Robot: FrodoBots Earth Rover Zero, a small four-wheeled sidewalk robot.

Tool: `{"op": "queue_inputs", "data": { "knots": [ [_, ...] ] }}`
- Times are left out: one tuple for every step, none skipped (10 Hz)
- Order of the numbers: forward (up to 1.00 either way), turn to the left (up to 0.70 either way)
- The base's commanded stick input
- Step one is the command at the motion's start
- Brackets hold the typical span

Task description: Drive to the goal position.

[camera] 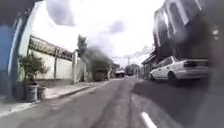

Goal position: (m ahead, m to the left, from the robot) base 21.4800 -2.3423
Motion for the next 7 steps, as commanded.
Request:
{"op": "queue_inputs", "data": {
  "knots": [
    [0.85,0.00],
    [0.85,0.00],
    [0.85,-0.27],
    [0.85,-0.34],
    [0.85,-0.34],
    [0.85,-0.34],
    [0.85,-0.34]
  ]
}}
